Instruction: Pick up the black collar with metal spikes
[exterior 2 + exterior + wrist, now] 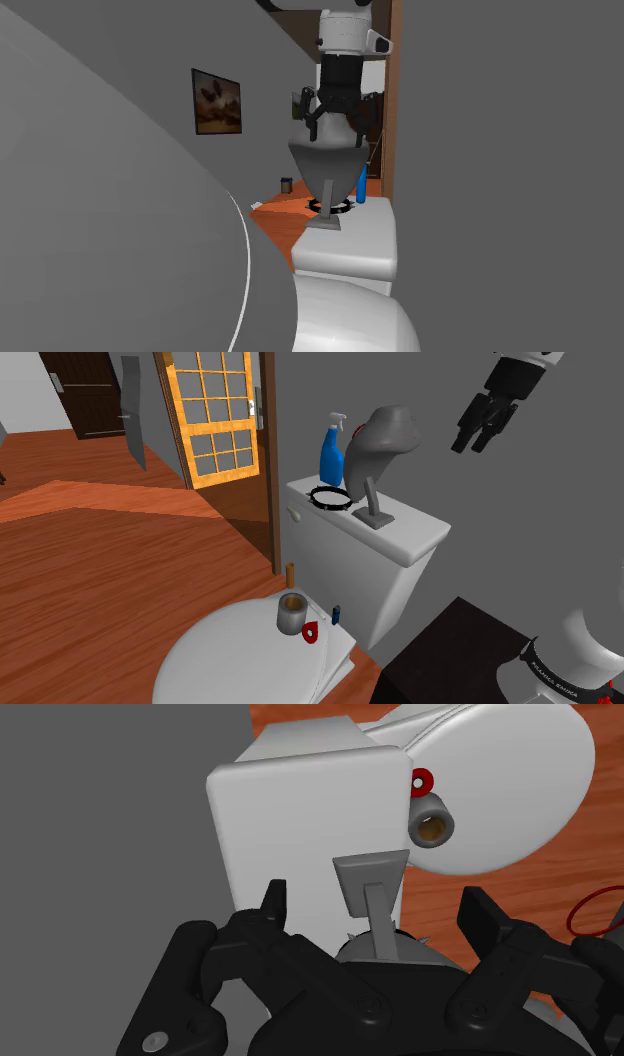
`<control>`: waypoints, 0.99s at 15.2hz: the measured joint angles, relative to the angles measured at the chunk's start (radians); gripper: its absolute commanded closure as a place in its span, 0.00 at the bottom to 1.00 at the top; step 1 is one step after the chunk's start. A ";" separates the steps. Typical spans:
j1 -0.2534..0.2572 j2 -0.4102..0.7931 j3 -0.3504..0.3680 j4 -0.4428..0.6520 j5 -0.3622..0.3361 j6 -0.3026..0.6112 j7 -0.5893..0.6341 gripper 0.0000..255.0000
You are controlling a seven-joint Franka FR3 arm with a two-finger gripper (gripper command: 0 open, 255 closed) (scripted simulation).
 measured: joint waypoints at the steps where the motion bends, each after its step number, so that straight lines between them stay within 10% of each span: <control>1: 0.000 0.000 0.000 0.000 0.000 0.000 0.000 0.00; 15: 0.047 0.452 0.088 0.163 0.013 0.240 0.029 0.00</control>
